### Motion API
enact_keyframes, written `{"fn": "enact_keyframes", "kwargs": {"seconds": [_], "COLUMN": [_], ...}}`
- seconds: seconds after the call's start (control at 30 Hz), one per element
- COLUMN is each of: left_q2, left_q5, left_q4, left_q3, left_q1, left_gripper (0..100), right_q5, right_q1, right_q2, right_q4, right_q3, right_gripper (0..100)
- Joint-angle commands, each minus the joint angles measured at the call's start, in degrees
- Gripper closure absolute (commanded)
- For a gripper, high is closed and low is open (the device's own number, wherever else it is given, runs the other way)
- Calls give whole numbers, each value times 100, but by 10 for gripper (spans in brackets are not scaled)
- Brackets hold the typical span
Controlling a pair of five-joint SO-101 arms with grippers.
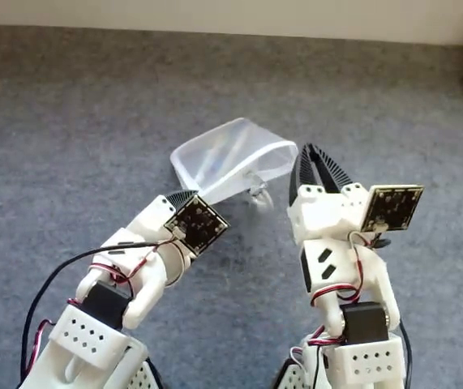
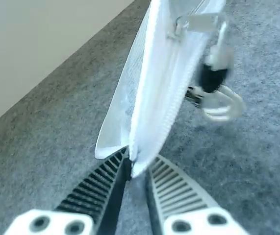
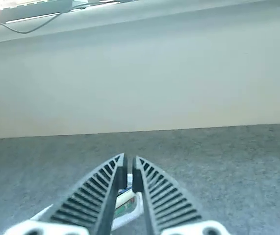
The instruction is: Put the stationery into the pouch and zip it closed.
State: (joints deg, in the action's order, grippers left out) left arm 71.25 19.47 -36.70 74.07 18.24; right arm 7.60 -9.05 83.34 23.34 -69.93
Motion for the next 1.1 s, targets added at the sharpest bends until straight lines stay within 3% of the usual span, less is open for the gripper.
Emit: {"fn": "enact_keyframes", "kwargs": {"seconds": [0.0, 0.23, 0.4, 0.6, 0.97, 1.07], "left_q2": [31, 31, 31, 31, 31, 31], "left_q5": [-70, -79, -79, -79, -79, -79], "left_q4": [-26, -26, -26, -26, -26, -26], "left_q3": [-251, -251, -251, -242, -233, -224], "left_q1": [-207, -207, -198, -180, -180, -180], "left_gripper": [994, 994, 994, 994, 994, 994], "right_q5": [9, 0, 0, 0, -9, -334], "right_q1": [215, -330, -1138, -1815, -1903, -1903], "right_q2": [110, 127, 136, 136, 84, 127], "right_q4": [-180, 207, 1411, 1692, 1464, 1402], "right_q3": [356, 365, 418, 382, 338, 110], "right_gripper": [994, 979, 844, 841, 859, 887]}}
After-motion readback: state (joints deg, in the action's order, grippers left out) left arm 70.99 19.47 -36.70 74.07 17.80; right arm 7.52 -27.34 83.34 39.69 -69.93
